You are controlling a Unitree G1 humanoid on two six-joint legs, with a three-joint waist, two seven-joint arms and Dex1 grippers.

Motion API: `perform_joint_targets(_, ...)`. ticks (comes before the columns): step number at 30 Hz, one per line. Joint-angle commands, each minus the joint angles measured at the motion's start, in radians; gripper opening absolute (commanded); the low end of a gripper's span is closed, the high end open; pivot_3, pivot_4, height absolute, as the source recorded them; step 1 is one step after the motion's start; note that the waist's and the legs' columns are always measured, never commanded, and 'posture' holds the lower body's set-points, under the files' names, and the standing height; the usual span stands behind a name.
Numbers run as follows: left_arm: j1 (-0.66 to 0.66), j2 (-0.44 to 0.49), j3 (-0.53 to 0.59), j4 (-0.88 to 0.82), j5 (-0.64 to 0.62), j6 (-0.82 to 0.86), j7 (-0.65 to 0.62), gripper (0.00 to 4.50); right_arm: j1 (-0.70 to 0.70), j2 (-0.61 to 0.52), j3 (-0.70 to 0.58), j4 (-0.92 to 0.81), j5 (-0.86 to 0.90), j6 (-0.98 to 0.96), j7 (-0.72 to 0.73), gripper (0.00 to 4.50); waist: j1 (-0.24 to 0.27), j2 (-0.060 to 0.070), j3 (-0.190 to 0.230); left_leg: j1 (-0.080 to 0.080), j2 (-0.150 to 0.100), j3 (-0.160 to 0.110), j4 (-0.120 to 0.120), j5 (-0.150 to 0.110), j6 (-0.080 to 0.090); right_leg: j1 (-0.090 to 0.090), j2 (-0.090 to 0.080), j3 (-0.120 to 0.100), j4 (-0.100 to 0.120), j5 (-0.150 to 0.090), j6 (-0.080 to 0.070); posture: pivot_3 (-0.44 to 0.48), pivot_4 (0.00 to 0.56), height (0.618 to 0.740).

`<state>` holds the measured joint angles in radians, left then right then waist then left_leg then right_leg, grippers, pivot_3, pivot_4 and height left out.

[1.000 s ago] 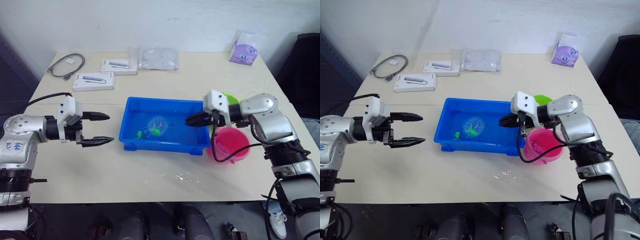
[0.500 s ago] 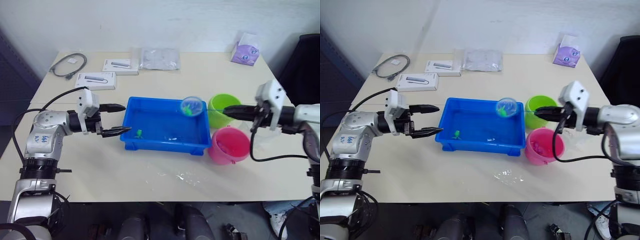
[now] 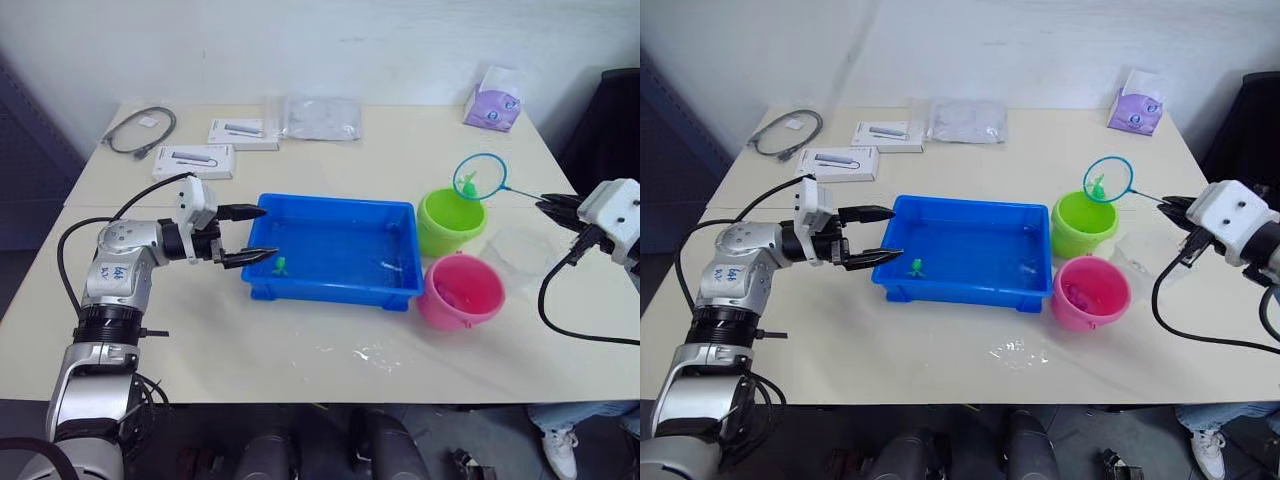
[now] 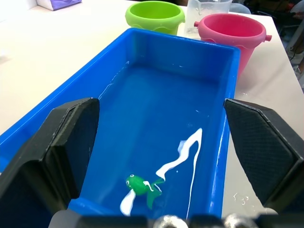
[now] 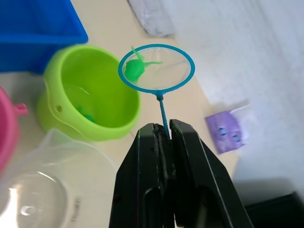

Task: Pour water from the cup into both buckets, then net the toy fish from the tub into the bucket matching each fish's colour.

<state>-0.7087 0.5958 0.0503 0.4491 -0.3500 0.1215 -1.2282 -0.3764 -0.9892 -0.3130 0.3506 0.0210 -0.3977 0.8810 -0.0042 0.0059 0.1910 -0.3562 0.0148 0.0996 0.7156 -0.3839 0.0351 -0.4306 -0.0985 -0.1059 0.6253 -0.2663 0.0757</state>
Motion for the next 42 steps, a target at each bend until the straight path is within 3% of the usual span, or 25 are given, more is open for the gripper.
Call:
perform_joint_targets(1,-0.023,-0.003,0.012,-0.001,-0.001,-0.014,0.008,4.47,-0.01,-0.054,0.021,0.123,-0.142,-0.325,-0.136,0.0,0.0,0.0,0.0,0.0,0.0,0.0,0.0,0.0,0.0,0.0,0.0,0.0,0.0,0.0,0.0,0.0,0.15,0.74)
perform_joint_targets(4,-0.013,-0.008,0.008,-0.007,-0.013,0.011,-0.006,4.47,-0.001,-0.071,0.077,0.201,-0.355,-0.507,-0.338,0.0,-0.001,0.0,0.0,0.0,0.0,0.0,0.0,0.0,0.0,0.0,0.0,0.002,0.0,0.0,0.0,0.0,0.15,0.74)
perform_joint_targets(8,0.0,-0.026,0.014,-0.032,-0.021,0.011,0.004,4.47,0.013,-0.104,0.139,0.209,-0.726,-0.485,-0.797,0.0,-0.001,0.0,0.0,0.0,0.001,0.001,0.0,0.001,-0.001,0.0,-0.001,0.004,0.0,0.0,0.0,0.0,0.15,0.74)
perform_joint_targets(11,0.008,-0.033,0.016,-0.045,-0.017,0.008,0.008,4.47,0.031,-0.133,0.185,0.199,-0.875,-0.446,-1.029,0.0,0.0,0.0,0.0,0.0,0.001,0.001,0.0,0.001,-0.002,-0.001,0.0,0.005,0.001,0.0,-0.001,0.0,0.15,0.74)
perform_joint_targets(22,0.053,-0.07,0.017,-0.113,-0.042,0.047,0.039,4.47,0.1,-0.222,0.327,0.17,-1.045,-0.432,-1.377,0.0,-0.001,0.001,0.0,0.0,0.001,0.001,-0.001,0.002,-0.003,-0.001,0.001,0.005,0.0,-0.001,-0.001,0.0,0.15,0.74)
perform_joint_targets(28,0.066,-0.074,0.006,-0.134,-0.038,0.045,0.026,4.47,0.096,-0.235,0.341,0.151,-1.015,-0.387,-1.389,0.0,-0.001,0.001,0.0,0.0,0.001,0.0,-0.001,0.002,-0.003,0.0,0.002,0.005,-0.001,-0.001,-0.001,0.0,0.15,0.74)
perform_joint_targets(32,0.068,-0.07,0.015,-0.134,-0.045,0.032,0.01,4.47,0.106,-0.221,0.303,0.129,-0.88,-0.388,-1.311,0.0,-0.001,0.001,0.0,0.0,0.001,0.0,-0.001,0.002,-0.004,0.0,0.002,0.005,-0.003,-0.001,-0.001,0.0,0.15,0.74)
perform_joint_targets(37,0.09,-0.015,0.051,-0.142,-0.07,0.045,-0.028,4.47,0.113,-0.195,0.361,0.022,-0.274,-0.452,-0.858,0.0,-0.006,0.001,0.0,0.001,0.002,-0.001,-0.001,0.002,-0.004,0.001,0.002,0.004,-0.004,-0.001,-0.001,0.0,0.15,0.74)
perform_joint_targets(40,0.12,0.059,0.069,-0.144,-0.087,0.069,-0.081,4.47,0.111,-0.128,0.414,-0.181,0.14,-0.241,-0.545,0.0,-0.018,-0.001,0.001,0.002,0.003,-0.002,-0.001,0.002,-0.004,0.002,0.002,0.003,-0.004,-0.001,-0.001,0.0,0.15,0.74)
perform_joint_targets(42,0.13,0.092,0.098,-0.141,-0.099,0.054,-0.087,4.47,0.068,-0.066,0.45,-0.284,0.259,-0.065,-0.415,0.0,-0.025,-0.001,0.001,0.002,0.004,-0.004,-0.001,0.002,-0.004,0.003,0.003,0.002,-0.004,-0.001,-0.001,0.0,0.15,0.74)
